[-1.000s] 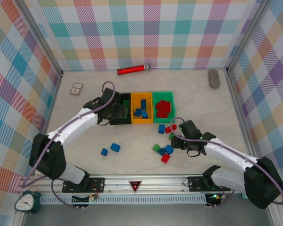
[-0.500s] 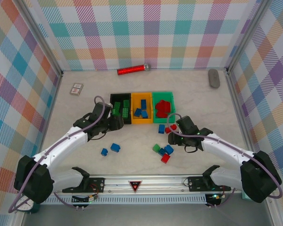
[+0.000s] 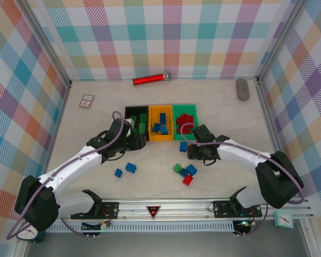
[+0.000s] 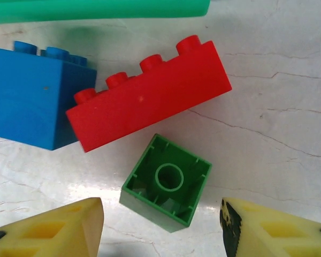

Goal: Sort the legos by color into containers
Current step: Pick up the lego from the center of the table.

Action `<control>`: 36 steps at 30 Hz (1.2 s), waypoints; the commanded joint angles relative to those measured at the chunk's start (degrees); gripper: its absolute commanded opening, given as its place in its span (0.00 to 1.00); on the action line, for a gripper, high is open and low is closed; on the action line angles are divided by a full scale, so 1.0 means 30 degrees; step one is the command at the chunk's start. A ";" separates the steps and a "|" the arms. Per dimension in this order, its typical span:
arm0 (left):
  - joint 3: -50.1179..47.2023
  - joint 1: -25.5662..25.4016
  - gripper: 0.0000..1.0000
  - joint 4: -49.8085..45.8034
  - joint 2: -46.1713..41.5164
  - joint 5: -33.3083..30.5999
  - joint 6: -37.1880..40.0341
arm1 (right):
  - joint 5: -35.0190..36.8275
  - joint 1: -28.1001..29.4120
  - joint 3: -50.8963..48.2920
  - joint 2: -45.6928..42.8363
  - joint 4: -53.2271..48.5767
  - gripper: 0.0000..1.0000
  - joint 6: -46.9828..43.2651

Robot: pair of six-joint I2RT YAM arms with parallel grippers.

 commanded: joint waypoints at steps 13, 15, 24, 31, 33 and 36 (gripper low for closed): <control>-0.0821 -0.0252 0.61 0.0258 -0.1175 -0.0382 -0.0308 | 0.0084 0.0377 0.1404 0.2551 -0.0325 0.59 0.0099; -0.0778 -0.0251 0.61 0.0236 -0.1058 -0.0437 -0.0193 | 0.0073 0.0409 0.1553 0.2755 -0.0250 0.58 0.0056; -0.0725 -0.0274 0.61 0.0189 -0.0955 -0.0499 -0.0236 | 0.0172 0.0570 0.1550 0.2666 -0.0453 0.38 -0.0105; -0.0900 -0.0281 0.61 -0.0147 -0.0890 -0.1088 -0.0518 | 0.0494 0.0643 0.1093 0.1229 -0.1032 0.35 -0.0135; -0.0811 -0.0254 0.58 -0.1003 -0.0734 -0.2305 -0.1462 | 0.0423 0.0738 0.0989 0.0440 -0.1227 0.35 -0.0166; -0.0809 -0.0215 0.57 -0.1581 -0.0539 -0.3262 -0.1920 | -0.0007 0.0914 0.0761 -0.0668 -0.0976 0.36 -0.0523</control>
